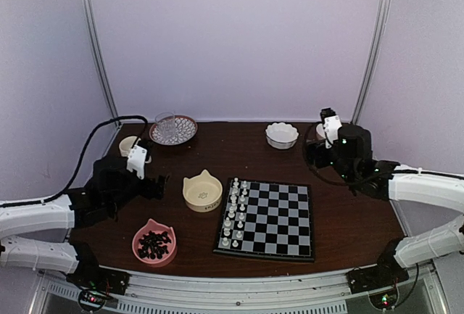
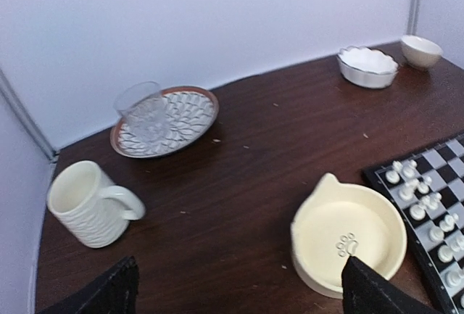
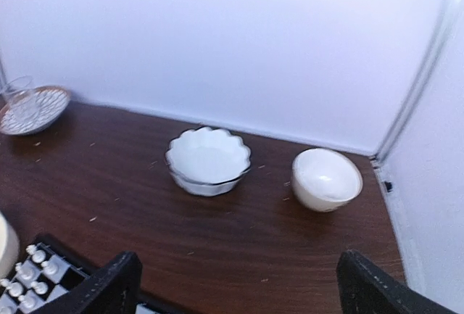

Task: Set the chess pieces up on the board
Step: Reset both arms

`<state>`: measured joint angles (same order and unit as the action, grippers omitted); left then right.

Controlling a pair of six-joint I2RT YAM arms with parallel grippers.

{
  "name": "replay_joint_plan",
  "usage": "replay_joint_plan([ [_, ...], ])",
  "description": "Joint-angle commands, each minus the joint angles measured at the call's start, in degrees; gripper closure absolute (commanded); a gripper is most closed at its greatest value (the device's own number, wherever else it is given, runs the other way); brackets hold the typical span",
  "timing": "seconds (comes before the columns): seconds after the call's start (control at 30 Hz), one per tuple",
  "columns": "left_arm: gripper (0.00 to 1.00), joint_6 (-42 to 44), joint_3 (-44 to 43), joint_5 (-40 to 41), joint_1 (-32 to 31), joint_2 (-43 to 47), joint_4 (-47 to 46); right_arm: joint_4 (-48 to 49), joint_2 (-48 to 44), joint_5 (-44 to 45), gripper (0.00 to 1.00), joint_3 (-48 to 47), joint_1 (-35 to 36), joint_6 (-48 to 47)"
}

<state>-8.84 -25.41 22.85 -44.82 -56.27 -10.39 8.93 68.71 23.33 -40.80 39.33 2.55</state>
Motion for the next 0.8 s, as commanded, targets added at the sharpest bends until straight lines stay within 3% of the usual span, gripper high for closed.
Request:
replay_joint_plan([
  [0.0, 0.03, 0.21, -0.09, 9.49, 2.4, 7.52, 2.86, 5.92, -9.05, 6.73, 0.01, 7.8, -8.45, -1.73],
  [0.07, 0.02, 1.88, 1.02, 13.75, 3.31, 9.13, 2.23, 5.75, -11.59, -1.8, 0.01, 10.78, -14.58, -1.77],
  [0.17, 0.02, 2.93, 1.47, 14.44, 6.97, 9.15, 3.04, 7.34, -11.77, -7.22, 0.01, 13.72, -19.7, -6.02],
  [0.27, 0.02, 3.59, 2.58, 12.73, 11.13, 8.12, 0.67, 17.88, -8.83, -9.26, 0.02, 18.38, -22.17, -11.25],
  [0.43, 0.02, 3.47, 4.27, 8.4, 20.31, 3.95, -4.48, 29.85, 1.9, -19.07, 0.04, 19.74, -30.13, -9.92],
  [0.53, 0.03, 3.55, 6.41, 6.03, 25.74, -0.58, -10.33, 37.26, 9.28, -21.0, 0.07, 19.4, -33.82, -9.59],
  [0.67, 0.02, 3.71, 5.35, 3.75, 28.97, -3.91, -10.53, 49.93, 20.8, -20.95, 0.09, 19.97, -37.68, -5.56],
  [0.77, 0.02, 5.76, 7.5, 2.67, 30.07, -6.34, -15.1, 43.39, 19.6, -22.81, 0.13, 18.4, -38.13, -5.34],
])
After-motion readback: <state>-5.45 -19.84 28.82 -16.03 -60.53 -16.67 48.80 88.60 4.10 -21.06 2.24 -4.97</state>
